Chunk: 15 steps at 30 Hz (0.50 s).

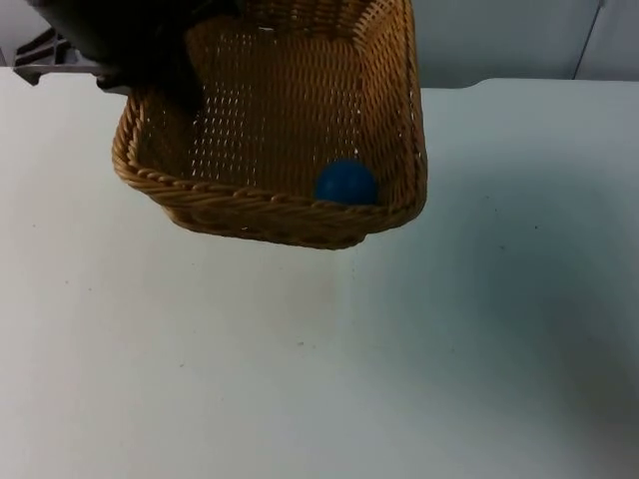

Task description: Pick up the basket with the left hand and place the ball into the basket with the right hand.

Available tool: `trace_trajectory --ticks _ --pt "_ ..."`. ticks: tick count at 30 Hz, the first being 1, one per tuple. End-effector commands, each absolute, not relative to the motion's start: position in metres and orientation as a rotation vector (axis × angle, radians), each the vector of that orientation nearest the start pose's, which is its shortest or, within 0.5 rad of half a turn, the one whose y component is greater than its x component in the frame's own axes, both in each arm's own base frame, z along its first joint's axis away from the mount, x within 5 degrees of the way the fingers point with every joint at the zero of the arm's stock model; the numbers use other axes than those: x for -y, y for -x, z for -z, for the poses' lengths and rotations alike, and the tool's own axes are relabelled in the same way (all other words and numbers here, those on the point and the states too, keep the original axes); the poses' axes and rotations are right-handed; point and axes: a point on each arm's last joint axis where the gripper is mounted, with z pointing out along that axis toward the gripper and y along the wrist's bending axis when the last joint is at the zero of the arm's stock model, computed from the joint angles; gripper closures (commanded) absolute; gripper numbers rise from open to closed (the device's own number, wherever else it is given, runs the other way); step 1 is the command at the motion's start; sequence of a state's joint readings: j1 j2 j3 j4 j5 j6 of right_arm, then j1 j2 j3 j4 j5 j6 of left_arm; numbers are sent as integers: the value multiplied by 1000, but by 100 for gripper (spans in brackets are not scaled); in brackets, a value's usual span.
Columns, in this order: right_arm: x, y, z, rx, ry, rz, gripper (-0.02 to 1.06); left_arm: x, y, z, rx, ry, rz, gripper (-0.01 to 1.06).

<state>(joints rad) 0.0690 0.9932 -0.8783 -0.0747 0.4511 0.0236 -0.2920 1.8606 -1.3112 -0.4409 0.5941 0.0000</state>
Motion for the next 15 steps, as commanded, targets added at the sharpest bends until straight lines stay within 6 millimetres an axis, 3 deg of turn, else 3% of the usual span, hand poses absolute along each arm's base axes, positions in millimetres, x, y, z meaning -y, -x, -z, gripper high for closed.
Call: trace_trajectory --ticks 1,4,9,15 --pt "-11 -208 -353 -2045 92 23 4 137 -381 -212 -2611 81 582 105" --pt "-10 -208 -353 -2051 99 35 4 139 -386 -200 -2617 123 596 105" --pt "-10 -208 -349 -2087 99 37 4 141 -397 -162 -2646 200 585 105" --pt "-10 -208 -347 -2105 100 39 4 142 -402 -139 -2656 195 576 105"
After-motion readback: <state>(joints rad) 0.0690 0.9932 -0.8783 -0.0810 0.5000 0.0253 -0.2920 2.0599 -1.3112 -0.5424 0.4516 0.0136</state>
